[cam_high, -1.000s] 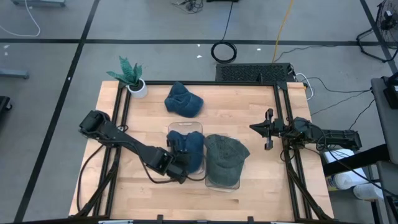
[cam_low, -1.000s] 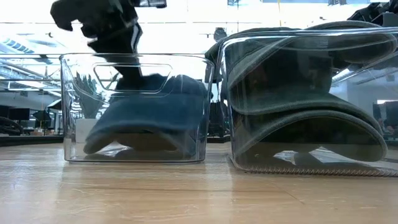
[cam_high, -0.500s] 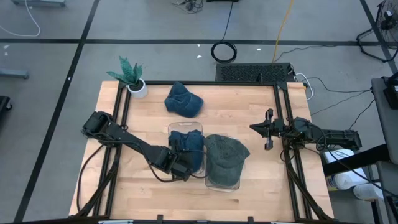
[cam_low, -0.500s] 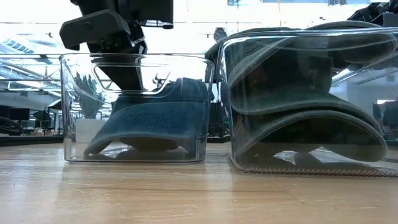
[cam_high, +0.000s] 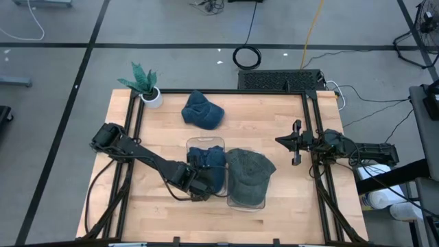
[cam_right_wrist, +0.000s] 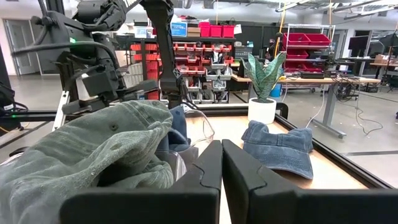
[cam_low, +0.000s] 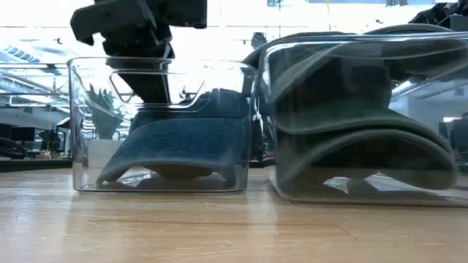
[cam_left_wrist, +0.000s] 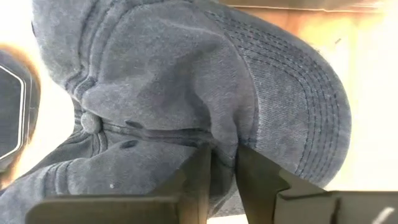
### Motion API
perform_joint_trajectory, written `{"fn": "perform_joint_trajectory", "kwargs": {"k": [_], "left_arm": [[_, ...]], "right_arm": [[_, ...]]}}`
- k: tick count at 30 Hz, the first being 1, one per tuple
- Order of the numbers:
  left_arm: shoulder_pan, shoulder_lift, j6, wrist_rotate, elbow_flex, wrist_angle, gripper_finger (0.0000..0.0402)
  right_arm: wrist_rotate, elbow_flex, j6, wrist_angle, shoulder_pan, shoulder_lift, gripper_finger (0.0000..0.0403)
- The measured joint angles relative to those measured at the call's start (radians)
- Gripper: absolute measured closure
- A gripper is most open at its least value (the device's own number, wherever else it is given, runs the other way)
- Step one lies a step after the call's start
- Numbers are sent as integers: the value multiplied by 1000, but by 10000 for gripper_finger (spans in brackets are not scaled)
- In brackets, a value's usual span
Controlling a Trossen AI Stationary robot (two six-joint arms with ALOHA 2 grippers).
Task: Pick & Place hat
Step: Put the bottom blue cap into the left transparent bin
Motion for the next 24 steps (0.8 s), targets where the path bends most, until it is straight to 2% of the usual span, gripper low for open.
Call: {"fn": "perform_joint_trajectory", "kwargs": {"k": [12, 24], "left_arm": [[0, 0, 44, 64, 42, -5, 314], [0, -1, 33, 64, 43, -59, 314]], "right_arm": [[0, 0, 0, 0, 0, 0, 403], [0, 0, 0, 0, 0, 0, 403]]}}
